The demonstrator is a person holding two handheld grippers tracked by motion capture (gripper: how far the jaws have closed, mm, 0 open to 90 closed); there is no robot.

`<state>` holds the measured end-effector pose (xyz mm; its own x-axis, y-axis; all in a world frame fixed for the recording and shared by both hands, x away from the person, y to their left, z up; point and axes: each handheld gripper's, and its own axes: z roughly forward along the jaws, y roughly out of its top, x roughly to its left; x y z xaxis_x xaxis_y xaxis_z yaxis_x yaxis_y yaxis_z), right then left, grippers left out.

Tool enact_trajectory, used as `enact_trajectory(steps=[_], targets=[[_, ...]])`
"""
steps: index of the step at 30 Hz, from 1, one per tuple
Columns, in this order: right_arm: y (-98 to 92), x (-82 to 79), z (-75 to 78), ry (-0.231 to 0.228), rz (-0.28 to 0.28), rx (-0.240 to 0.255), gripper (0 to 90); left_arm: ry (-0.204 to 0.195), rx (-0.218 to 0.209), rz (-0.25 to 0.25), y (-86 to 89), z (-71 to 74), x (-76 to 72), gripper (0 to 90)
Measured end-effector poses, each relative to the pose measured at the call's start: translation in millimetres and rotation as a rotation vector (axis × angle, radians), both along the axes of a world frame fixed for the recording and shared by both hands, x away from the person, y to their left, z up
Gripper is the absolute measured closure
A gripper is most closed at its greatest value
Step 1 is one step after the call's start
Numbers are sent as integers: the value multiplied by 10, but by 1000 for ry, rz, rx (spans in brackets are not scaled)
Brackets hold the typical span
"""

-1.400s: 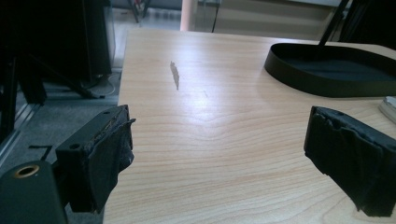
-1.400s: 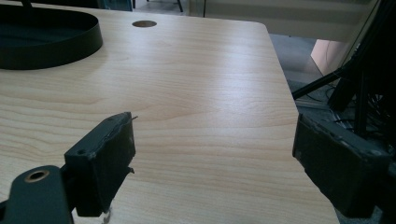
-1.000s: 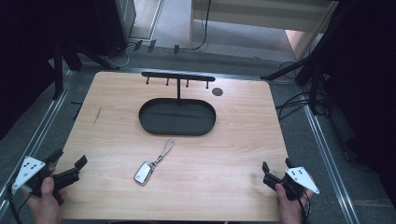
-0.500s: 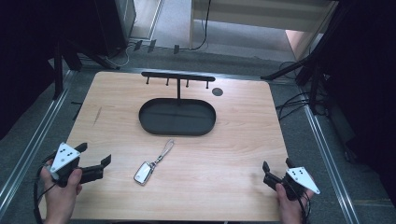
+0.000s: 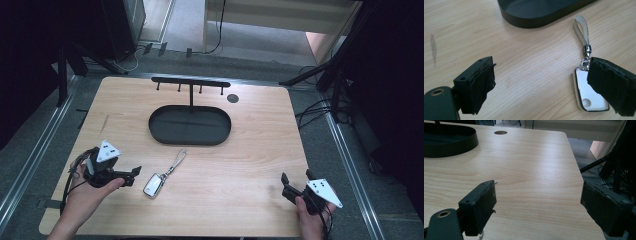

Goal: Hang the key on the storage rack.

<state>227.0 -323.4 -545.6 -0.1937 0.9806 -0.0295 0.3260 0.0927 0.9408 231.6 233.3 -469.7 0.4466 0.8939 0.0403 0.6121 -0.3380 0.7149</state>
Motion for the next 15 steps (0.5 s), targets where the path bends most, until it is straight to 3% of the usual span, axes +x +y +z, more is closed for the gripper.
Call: enact_trajectory(steps=[4,8,11,15], targets=[[-1,0,0,0,0,0,129,38,1,-49,-144,4,67,70],[1,0,0,1,1,-1,130,68,-8,-59,-230,-4,106,70],[3,-1,0,1,1,0,130,114,17,-77,-314,-29,150,70],[4,0,0,2,1,0,130,134,5,-81,-378,-38,181,74]])
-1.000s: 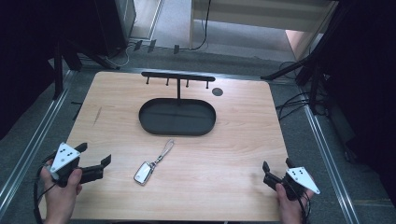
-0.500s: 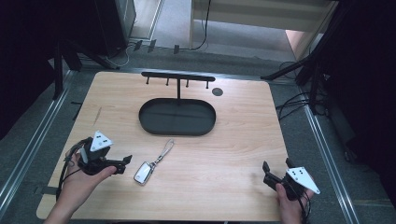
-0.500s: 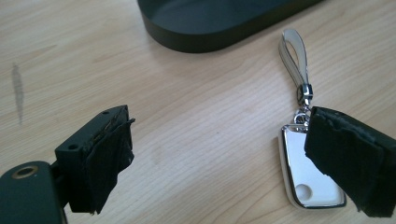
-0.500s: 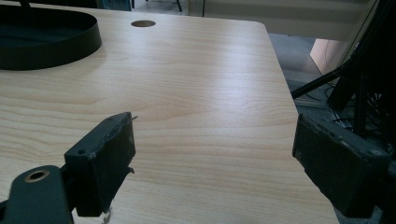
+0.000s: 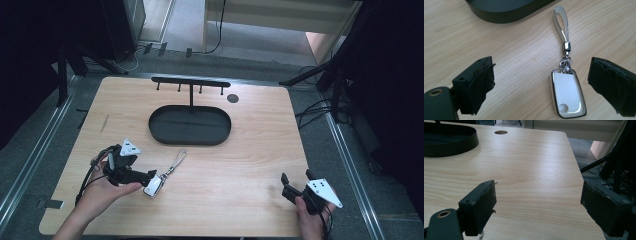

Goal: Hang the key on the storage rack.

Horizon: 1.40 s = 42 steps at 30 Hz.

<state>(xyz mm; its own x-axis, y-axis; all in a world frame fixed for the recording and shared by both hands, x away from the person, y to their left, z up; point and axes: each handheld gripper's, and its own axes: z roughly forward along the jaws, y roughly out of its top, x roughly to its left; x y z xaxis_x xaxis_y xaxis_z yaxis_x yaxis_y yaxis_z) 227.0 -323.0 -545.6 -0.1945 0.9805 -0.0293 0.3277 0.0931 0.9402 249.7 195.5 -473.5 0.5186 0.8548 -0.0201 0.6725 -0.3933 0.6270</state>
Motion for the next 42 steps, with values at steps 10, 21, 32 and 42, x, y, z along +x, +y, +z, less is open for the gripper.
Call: enact_trajectory(steps=[10,21,32,42], targets=[[-2,3,0,-1,5,-4,129,38,20,-34,-246,-43,104,276],[-4,4,0,0,9,-2,130,146,24,-77,-525,-168,278,536],[-8,3,0,2,11,5,130,239,59,-65,-676,-281,467,634],[-11,3,1,3,12,6,130,256,118,-55,-770,-356,519,759]])
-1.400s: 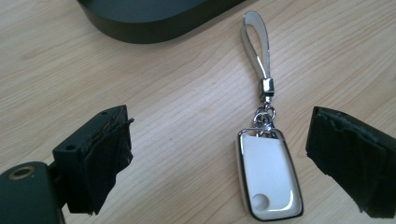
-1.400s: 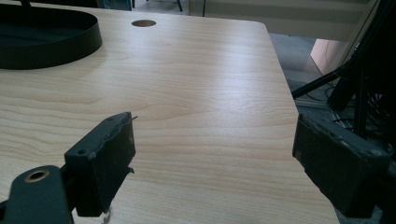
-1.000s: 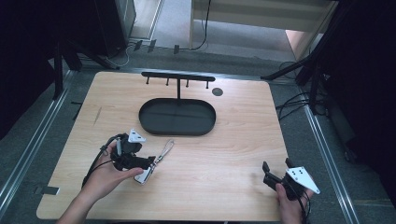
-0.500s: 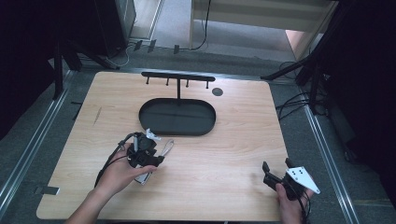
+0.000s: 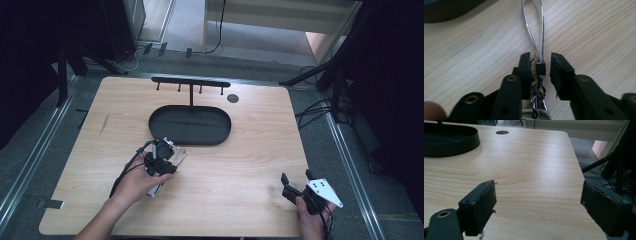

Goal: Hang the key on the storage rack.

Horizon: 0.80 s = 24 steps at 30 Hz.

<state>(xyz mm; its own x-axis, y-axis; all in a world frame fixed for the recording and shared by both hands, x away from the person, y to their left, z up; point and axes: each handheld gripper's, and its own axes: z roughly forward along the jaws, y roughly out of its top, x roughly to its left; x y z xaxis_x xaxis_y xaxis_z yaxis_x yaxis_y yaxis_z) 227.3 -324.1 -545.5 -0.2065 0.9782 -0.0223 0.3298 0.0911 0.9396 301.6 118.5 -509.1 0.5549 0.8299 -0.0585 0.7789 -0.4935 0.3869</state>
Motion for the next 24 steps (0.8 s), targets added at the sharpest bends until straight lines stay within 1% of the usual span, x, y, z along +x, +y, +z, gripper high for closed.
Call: enact_trajectory(steps=[1,2,4,7,8,9,10,11,12,13,14,15,17,19,20,23,24], targets=[[0,0,0,0,0,0,130,-4,9,-8,-6,-11,1,759],[0,0,0,0,0,0,130,-5,13,-15,-3,-17,4,780],[1,0,0,-1,0,0,130,-3,-5,-16,24,-30,18,817],[1,0,0,-1,0,0,129,-5,-5,-19,38,-25,15,823],[0,0,0,-1,0,0,130,-17,-10,-30,56,-6,1,826],[0,0,0,-1,0,0,130,-17,-10,-30,56,-6,1,827],[-2,0,0,0,0,0,130,-38,-27,-35,83,30,-20,828],[-2,0,0,0,0,0,130,-38,-27,-35,83,30,-20,828],[-1,1,0,0,0,1,130,-69,-46,-30,119,77,-42,829],[-1,1,0,0,0,1,129,-69,-46,-30,119,77,-42,829],[-1,1,0,0,0,0,130,-110,-63,-15,158,125,-66,830],[-1,1,0,0,0,0,130,-110,-63,-15,158,125,-66,830],[1,1,0,0,-1,0,129,-152,-99,2,210,176,-96,830],[2,1,0,0,-1,0,130,-189,-118,10,246,215,-125,831],[2,1,0,0,-1,1,129,-218,-131,12,270,239,-144,831],[3,1,0,-1,-1,0,129,-280,-166,22,325,291,-195,832],[4,1,-1,-1,-1,-1,130,-322,-191,39,358,317,-219,832]])
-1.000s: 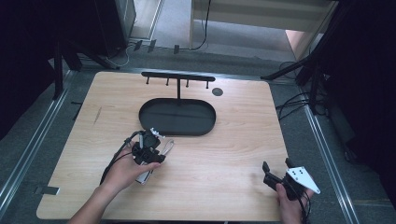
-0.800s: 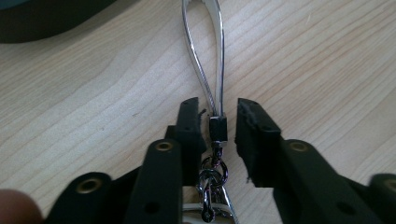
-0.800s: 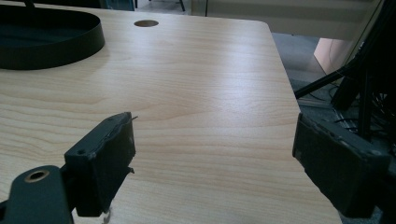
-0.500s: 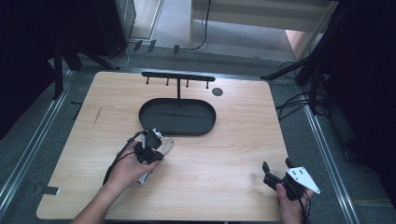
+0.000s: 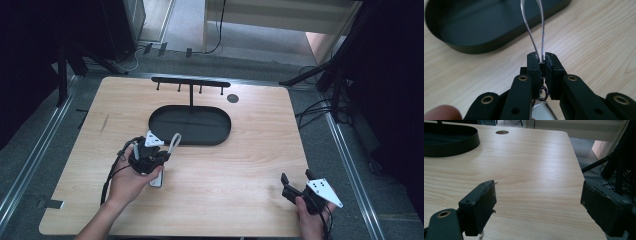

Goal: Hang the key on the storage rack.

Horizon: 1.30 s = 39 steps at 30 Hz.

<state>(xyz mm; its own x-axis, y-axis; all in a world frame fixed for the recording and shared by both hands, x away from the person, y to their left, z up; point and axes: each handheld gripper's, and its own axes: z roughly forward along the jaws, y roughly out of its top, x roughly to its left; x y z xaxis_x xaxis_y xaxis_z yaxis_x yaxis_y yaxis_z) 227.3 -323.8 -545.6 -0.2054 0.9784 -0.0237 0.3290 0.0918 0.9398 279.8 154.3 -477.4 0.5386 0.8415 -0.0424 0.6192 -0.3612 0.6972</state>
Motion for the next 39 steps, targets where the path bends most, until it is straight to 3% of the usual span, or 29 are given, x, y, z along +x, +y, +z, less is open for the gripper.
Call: enact_trajectory(steps=[1,16,27,33,39], targets=[[0,0,0,0,0,0,130,0,0,0,0,0,0,832],[2,1,0,-1,2,-3,130,-312,-118,104,168,231,-126,832],[0,0,0,1,1,-1,130,-401,-187,182,215,240,-35,833],[-3,0,0,0,2,1,130,-450,-195,248,231,238,50,833],[-5,-1,1,1,2,2,130,-493,-176,314,233,211,173,833]])
